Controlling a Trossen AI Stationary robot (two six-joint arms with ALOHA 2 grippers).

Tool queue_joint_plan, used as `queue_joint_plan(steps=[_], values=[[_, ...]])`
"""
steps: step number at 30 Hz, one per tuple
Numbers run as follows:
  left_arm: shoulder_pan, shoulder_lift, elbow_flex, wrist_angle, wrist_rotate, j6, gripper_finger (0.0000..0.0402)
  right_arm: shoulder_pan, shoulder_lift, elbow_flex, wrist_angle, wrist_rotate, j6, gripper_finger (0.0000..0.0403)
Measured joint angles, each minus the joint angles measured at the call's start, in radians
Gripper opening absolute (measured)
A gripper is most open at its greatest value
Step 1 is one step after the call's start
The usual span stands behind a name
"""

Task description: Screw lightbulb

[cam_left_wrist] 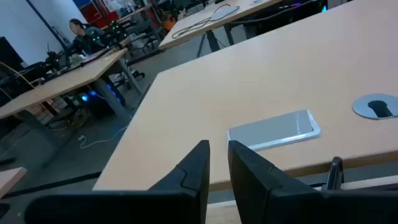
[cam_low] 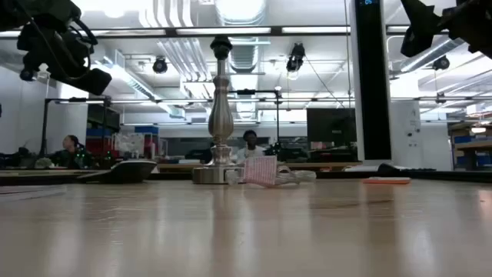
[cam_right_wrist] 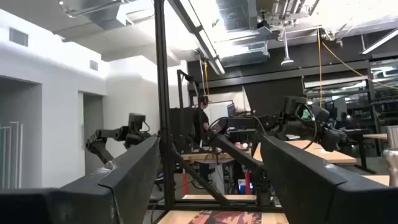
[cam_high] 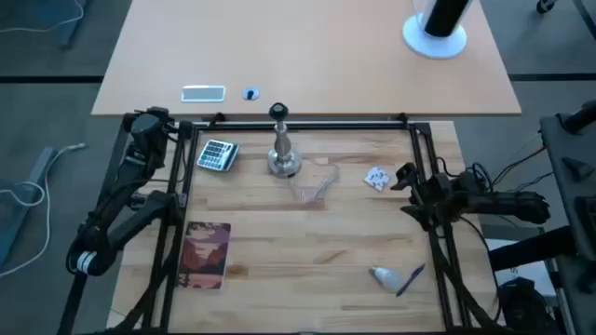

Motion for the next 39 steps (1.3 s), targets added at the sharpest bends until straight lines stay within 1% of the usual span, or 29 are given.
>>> queue_joint_plan(steps=[17, 39], values=[[0.0, 0.0, 0.0, 0.0, 0.0, 0.0, 0.005, 0.0, 0.0, 0.0, 0.0, 0.0, 0.0, 0.0311], [0.0, 0.0, 0.0, 0.0, 0.0, 0.0, 0.005, 0.0, 0.0, 0.0, 0.0, 0.0, 0.0, 0.0281]])
